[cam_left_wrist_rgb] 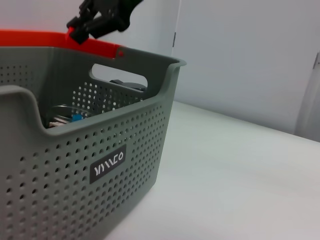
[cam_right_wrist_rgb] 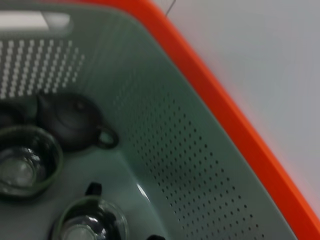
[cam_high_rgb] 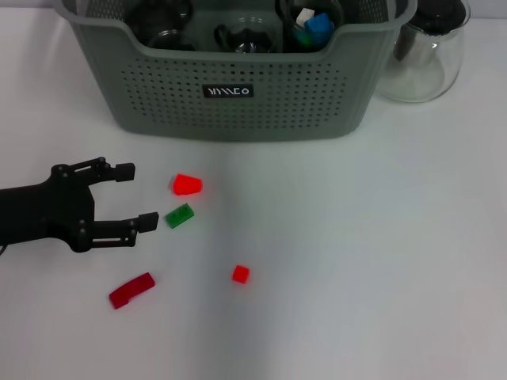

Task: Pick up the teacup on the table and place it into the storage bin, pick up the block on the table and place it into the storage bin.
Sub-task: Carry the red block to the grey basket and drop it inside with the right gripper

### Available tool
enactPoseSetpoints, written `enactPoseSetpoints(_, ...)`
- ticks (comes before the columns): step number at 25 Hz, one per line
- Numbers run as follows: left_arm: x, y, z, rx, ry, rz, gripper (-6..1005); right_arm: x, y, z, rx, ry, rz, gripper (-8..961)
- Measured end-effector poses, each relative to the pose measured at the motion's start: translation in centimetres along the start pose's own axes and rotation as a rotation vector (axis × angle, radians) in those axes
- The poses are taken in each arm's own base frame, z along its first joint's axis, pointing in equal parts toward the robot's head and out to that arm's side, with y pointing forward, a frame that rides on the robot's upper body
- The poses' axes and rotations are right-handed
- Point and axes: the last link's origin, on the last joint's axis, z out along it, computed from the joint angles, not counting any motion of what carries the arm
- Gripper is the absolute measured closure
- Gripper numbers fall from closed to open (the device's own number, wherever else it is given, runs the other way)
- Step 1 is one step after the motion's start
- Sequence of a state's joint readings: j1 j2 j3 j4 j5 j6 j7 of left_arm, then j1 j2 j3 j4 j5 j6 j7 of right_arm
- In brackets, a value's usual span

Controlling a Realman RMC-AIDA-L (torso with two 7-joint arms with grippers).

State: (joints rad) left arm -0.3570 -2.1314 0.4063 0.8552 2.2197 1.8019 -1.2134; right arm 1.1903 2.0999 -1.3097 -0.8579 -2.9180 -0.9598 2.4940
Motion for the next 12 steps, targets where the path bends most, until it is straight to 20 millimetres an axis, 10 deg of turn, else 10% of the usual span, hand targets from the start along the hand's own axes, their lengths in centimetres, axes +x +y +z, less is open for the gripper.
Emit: enactPoseSetpoints(12, 0.14, -0.20, 0.09, 0.000, -0.005, 0.002, 111, -0.30, 0.14, 0.19, 0.024, -0.009, -0.009, 665)
